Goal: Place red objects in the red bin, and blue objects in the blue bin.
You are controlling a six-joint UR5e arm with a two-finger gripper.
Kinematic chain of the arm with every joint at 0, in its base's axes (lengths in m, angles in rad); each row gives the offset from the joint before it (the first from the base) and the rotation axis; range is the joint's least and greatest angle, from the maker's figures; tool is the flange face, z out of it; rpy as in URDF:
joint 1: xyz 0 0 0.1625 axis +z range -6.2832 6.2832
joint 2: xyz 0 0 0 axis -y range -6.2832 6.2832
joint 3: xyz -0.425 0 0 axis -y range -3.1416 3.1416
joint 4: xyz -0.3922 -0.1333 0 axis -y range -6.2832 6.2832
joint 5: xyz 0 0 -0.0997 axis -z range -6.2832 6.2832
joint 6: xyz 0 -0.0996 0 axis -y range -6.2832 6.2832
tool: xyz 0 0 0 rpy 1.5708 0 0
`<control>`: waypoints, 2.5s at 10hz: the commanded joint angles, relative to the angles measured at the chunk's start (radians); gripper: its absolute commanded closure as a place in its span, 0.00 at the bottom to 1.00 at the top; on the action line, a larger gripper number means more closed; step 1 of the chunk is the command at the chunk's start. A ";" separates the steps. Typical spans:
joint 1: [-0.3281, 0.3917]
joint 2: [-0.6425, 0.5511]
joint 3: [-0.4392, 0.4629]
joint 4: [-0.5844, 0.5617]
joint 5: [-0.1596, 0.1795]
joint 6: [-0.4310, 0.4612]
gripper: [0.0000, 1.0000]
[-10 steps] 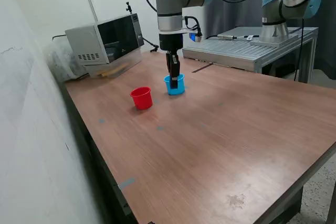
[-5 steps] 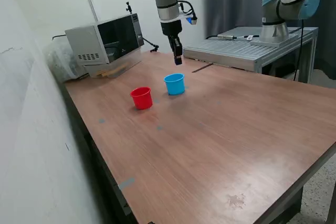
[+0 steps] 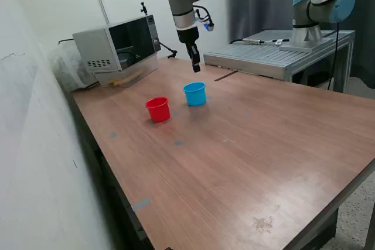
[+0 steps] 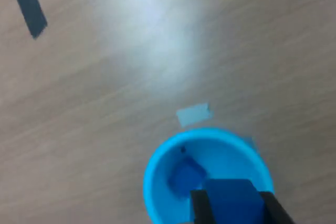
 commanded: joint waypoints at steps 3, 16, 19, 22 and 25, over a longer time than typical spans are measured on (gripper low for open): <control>-0.049 0.077 0.000 -0.088 0.003 -0.015 1.00; 0.215 -0.331 0.153 0.280 0.111 -0.047 0.00; 0.243 -0.505 0.299 0.452 0.104 -0.052 0.00; 0.234 -0.692 0.381 0.501 0.109 -0.063 0.00; 0.234 -0.740 0.364 0.705 0.106 -0.064 0.00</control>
